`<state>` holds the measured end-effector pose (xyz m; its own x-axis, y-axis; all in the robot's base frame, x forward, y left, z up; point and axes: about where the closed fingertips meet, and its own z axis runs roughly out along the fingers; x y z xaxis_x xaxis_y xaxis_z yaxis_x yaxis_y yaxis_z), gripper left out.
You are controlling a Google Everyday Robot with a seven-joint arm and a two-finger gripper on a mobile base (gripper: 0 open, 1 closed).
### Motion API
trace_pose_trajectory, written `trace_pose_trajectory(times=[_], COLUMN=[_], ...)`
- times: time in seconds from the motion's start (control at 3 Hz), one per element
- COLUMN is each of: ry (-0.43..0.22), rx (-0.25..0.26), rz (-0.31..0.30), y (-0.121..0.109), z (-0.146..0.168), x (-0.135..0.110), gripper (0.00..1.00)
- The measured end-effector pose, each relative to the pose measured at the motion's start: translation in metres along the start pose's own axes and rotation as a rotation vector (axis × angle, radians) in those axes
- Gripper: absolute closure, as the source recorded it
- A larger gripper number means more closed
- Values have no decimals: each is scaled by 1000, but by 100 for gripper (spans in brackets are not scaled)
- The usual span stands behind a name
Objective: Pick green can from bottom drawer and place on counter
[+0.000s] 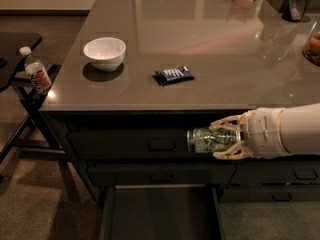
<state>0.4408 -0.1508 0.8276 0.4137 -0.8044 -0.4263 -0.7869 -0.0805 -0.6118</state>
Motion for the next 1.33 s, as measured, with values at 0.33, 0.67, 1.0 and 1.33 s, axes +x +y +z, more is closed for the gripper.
trace_pose_trajectory(times=[0.33, 0.67, 1.0, 1.33], ry=[15, 7, -15, -15], rx=[20, 64, 138, 139], rz=[-46, -106, -153, -153], y=[-37, -87, -151, -151], z=[-13, -39, -50, -50], x=[-5, -18, -27, -27], gripper=[100, 100, 100, 100])
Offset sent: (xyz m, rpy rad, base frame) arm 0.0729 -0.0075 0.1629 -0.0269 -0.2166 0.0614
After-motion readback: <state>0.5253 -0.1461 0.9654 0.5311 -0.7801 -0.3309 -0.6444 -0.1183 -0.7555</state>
